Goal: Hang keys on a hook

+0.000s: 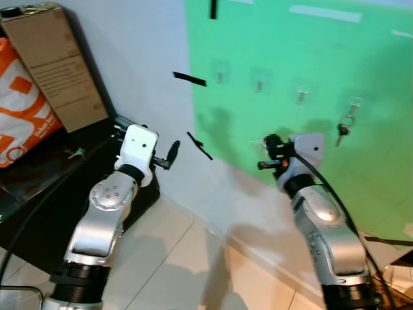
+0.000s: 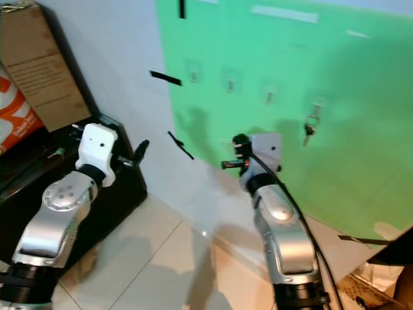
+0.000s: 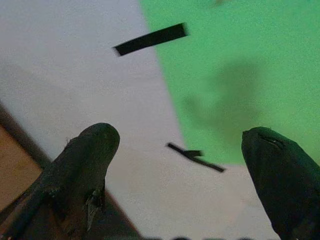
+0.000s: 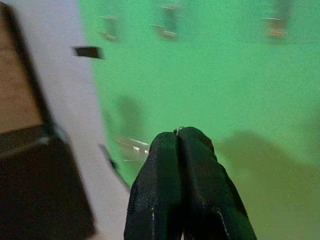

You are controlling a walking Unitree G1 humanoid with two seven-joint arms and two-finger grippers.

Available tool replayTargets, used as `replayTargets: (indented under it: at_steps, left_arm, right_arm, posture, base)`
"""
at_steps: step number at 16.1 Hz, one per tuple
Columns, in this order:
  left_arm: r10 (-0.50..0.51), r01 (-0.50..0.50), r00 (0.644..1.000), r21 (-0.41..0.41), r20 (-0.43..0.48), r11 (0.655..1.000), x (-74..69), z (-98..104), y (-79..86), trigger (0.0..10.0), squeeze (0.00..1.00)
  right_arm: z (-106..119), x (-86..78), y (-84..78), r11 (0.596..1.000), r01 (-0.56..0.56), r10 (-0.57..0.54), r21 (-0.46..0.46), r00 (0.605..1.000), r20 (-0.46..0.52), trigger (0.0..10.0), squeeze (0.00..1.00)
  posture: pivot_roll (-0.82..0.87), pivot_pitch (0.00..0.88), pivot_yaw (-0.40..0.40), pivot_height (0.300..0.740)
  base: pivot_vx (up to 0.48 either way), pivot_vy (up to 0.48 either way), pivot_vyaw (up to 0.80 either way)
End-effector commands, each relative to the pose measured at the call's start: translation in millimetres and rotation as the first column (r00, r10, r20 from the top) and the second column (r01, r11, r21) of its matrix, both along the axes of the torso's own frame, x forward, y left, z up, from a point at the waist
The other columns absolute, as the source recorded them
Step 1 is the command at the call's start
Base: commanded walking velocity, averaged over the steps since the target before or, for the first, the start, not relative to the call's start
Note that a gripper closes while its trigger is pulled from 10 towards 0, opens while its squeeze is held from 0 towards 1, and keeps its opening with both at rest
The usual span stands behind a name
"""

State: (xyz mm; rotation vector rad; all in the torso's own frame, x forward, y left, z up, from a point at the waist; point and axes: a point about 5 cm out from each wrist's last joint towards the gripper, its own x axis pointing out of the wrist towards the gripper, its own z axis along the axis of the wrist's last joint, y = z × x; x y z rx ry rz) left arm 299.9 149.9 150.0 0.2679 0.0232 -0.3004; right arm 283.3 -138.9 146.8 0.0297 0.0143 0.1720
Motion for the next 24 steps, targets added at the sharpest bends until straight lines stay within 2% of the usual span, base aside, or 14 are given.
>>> replayTargets:
  at_steps: [1,9,14,16,18,24]
  left_arm:
    - [0.005,-0.005,1.000,0.012,0.015,1.000,1.5,4,2.4,10.0,0.00]
    - [-0.001,0.001,1.000,0.010,0.012,1.000,2.0,3,1.8,10.0,0.00]
    - [-0.040,0.039,0.999,0.032,0.010,0.999,3.2,3,2.7,10.0,0.00]
    - [-0.105,0.105,0.994,0.025,-0.003,0.994,2.5,4,0.9,10.0,0.00]
    - [-0.236,0.237,0.971,0.018,-0.043,0.971,-3.2,3,-5.5,10.0,0.00]
    - [-0.396,0.397,0.912,-0.007,-0.110,0.918,-13.9,-3,-15.1,10.0,0.00]
  right_arm:
    - [5,3.3,-0.3,1.000,0.005,-0.006,0.004,1.000,0.022,10.0,0.00]
    - [11,2.3,6.1,0.999,-0.049,0.049,0.007,0.998,0.047,10.0,0.00]
    - [18,5.4,5.7,0.999,-0.047,0.046,0.016,0.997,0.068,10.0,0.00]
    - [21,7.0,2.4,0.999,-0.024,0.022,0.035,0.997,0.077,10.0,0.00]
    - [23,7.2,-2.8,0.999,-0.009,0.006,0.041,0.996,0.086,10.0,0.00]
    - [34,13.4,-9.5,0.999,0.008,-0.013,0.032,0.991,0.130,10.0,0.00]
  posture:
    - [-0.03,0.000,0.063,0.740]
    - [-0.03,0.000,0.066,0.740]
    - [-0.03,0.000,0.066,0.740]
    - [-0.03,0.000,0.064,0.740]
    - [-0.04,0.000,0.064,0.740]
    - [-0.05,0.000,0.071,0.740]
  base:
    - [0.259,0.000,0.00]
    - [0.261,0.000,0.00]
    - [0.000,0.000,0.00]
    - [0.000,0.000,0.00]
    - [0.000,0.000,0.00]
    - [0.000,0.000,0.00]
